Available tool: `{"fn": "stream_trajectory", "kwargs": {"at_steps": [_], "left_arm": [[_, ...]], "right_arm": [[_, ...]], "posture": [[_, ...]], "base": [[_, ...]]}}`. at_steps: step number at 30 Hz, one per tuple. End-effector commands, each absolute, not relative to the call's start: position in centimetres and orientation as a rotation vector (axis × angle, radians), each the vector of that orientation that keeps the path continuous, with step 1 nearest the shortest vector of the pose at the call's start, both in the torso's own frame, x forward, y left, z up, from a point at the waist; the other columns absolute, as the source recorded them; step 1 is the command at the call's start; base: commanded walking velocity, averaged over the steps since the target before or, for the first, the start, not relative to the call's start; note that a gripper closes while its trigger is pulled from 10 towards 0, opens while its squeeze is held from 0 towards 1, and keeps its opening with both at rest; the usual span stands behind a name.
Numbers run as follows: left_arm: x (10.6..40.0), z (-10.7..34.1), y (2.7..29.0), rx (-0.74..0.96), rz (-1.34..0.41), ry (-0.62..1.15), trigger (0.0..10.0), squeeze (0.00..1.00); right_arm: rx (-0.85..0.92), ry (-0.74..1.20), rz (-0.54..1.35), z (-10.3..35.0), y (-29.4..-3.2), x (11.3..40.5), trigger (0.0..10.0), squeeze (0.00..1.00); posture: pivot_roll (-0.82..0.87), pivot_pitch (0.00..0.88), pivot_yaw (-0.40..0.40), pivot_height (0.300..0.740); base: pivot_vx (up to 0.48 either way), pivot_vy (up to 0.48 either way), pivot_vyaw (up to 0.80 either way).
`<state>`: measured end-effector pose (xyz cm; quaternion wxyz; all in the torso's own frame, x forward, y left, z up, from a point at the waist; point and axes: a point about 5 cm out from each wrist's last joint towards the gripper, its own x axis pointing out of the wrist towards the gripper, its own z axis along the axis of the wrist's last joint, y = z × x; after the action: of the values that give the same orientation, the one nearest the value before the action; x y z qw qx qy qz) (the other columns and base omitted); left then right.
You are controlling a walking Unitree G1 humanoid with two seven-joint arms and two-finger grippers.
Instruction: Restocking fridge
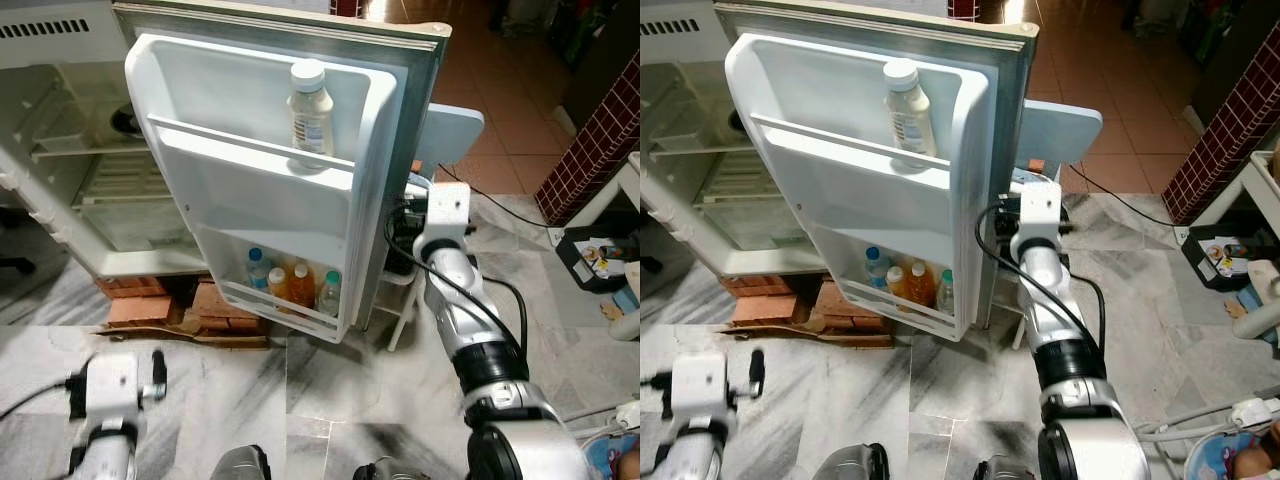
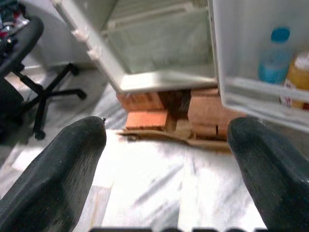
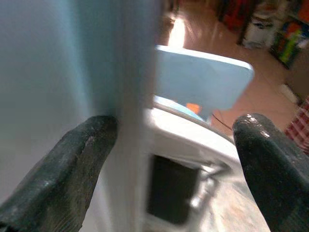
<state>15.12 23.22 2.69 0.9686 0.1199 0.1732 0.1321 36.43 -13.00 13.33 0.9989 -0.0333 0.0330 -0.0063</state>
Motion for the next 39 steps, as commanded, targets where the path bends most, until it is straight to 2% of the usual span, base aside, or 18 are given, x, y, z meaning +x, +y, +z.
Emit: {"fn": "stream_trajectory", "kwargs": {"at_steps": [1,2,7,8,9,11,12,15,16,20,21,23,29,30,31,35,39], "left_arm": [[14.7,2.7,22.8,0.256,0.244,0.334,10.0,0.0],[14.7,2.7,22.8,0.256,0.244,0.334,10.0,0.0],[14.7,2.8,22.8,0.26,0.256,0.33,10.0,0.0],[14.7,2.8,22.8,0.26,0.256,0.33,10.0,0.0],[14.7,2.8,22.8,0.261,0.254,0.327,10.0,0.0],[14.6,2.7,22.8,0.246,0.26,0.322,10.0,0.0],[14.5,2.7,22.8,0.24,0.265,0.319,10.0,0.0],[14.4,2.7,22.8,0.236,0.272,0.316,10.0,0.0],[14.2,2.6,22.9,0.23,0.293,0.316,10.0,0.0],[12.7,2.1,23.4,0.199,0.361,0.348,10.0,0.0],[12.7,2.1,23.4,0.199,0.361,0.348,10.0,0.0],[11.7,1.8,23.7,0.187,0.396,0.364,10.0,0.0],[10.5,1.1,23.9,0.17,0.428,0.393,10.0,0.0],[10.5,1.1,23.9,0.168,0.427,0.393,10.0,0.0],[10.7,1.5,24.0,0.246,0.414,0.368,10.0,0.0],[11.8,2.7,24.5,0.345,0.403,0.298,10.0,0.0],[13.1,3.8,24.8,0.373,0.377,0.238,10.0,0.0]], "right_arm": [[-0.036,0.093,0.057,13.1,-11.5,36.6,10.0,0.0],[-0.036,0.093,0.057,13.1,-11.5,36.6,10.0,0.0],[0.173,0.037,0.358,15.1,-7.1,36.3,10.0,0.0],[0.173,0.037,0.358,15.1,-7.1,36.3,10.0,0.0],[0.287,0.004,0.542,16.1,-5.7,35.3,10.0,0.0],[0.413,-0.067,0.868,17.8,-5.2,32.4,10.0,0.0],[0.453,-0.065,0.953,18.1,-5.5,31.5,10.0,0.0],[0.468,-0.06,1.011,18.2,-5.9,30.8,10.0,0.0],[0.459,-0.046,1.099,18.0,-6.9,29.8,10.0,0.0],[0.354,0.058,1.294,16.3,-10.2,27.5,10.0,0.0],[0.354,0.058,1.294,16.3,-10.2,27.5,10.0,0.0],[0.234,0.178,1.411,14.7,-12.2,25.8,10.0,0.0],[-0.1,0.353,1.326,11.0,-14.3,26.7,10.0,0.0],[-0.142,0.374,1.29,10.6,-14.4,27.1,10.0,0.0],[-0.227,0.392,1.147,9.9,-14.6,28.7,10.0,0.0],[-0.276,0.358,0.886,9.9,-14.8,31.0,10.0,0.0],[-0.324,0.349,0.774,9.4,-15.2,31.7,10.0,0.0]], "posture": [[0.06,0.078,0.008,0.74],[0.06,0.078,0.008,0.74],[0.07,0.073,0.002,0.74],[0.07,0.073,0.002,0.74],[0.07,0.068,0.001,0.74],[0.08,0.065,-0.001,0.74],[0.08,0.065,-0.001,0.74],[0.08,0.066,-0.002,0.74],[0.08,0.067,-0.004,0.74],[0.08,0.072,-0.005,0.74],[0.08,0.072,-0.005,0.74],[0.08,0.078,-0.006,0.74],[0.09,0.08,-0.008,0.74],[0.09,0.08,-0.008,0.74],[0.1,0.081,-0.008,0.74],[0.1,0.079,-0.009,0.74],[0.1,0.078,-0.009,0.74]], "base": [[0.0,0.0,0.0],[0.0,0.0,0.0],[0.0,0.0,0.0],[0.0,0.0,0.0],[0.0,0.0,0.0],[0.0,0.0,0.0],[0.0,0.0,0.0],[0.0,0.0,0.0],[0.0,0.0,0.0],[0.0,0.0,0.0],[0.0,0.0,0.0],[0.0,0.0,0.0],[0.0,0.0,0.0],[0.0,0.0,0.0],[0.0,0.0,0.0],[0.0,0.0,0.0],[0.0,0.0,0.0]]}}
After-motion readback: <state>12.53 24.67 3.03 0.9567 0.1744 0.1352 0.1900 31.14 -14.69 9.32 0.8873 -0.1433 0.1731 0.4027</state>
